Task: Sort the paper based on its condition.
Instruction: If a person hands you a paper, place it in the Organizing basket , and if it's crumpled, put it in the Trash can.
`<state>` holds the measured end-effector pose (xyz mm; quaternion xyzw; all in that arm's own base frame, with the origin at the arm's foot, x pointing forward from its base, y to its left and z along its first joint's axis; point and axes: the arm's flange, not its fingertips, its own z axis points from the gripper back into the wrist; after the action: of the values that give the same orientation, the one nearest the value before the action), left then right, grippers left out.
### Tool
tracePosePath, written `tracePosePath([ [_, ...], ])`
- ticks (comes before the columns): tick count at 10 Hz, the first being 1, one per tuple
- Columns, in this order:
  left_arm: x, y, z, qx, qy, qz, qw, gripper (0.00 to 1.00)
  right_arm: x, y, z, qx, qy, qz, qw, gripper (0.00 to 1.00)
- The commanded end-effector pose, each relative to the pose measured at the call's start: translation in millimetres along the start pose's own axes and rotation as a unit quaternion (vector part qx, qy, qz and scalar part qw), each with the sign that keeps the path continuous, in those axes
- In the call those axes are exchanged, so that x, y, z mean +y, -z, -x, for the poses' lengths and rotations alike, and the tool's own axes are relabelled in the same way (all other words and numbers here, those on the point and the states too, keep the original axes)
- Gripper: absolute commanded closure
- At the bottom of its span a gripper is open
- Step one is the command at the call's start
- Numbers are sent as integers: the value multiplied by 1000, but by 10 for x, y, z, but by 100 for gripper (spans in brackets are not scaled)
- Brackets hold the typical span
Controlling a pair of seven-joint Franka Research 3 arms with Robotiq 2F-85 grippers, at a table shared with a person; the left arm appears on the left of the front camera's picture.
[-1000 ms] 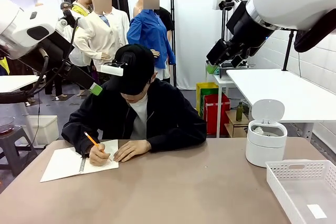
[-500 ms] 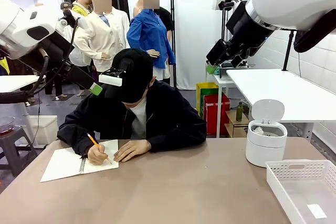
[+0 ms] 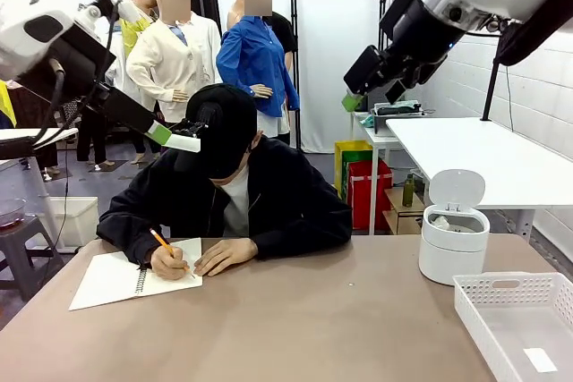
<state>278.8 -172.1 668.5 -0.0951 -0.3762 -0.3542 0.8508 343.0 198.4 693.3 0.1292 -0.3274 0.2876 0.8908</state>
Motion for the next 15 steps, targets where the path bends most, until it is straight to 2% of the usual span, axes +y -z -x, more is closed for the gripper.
tracePosePath([
  [1,37,-104,90,20,30,6,999,0,7,-63,-62,2,-8,7,1000,0],
  [3,98,-198,133,23,37,-12,999,0,6,-102,-71,2,-9,11,1000,0],
  [9,138,-257,119,20,39,-17,999,0,25,-194,-45,3,-7,30,1000,0],
  [15,142,-394,108,-3,34,-40,999,0,-13,-233,-23,-7,-19,43,999,0],
])
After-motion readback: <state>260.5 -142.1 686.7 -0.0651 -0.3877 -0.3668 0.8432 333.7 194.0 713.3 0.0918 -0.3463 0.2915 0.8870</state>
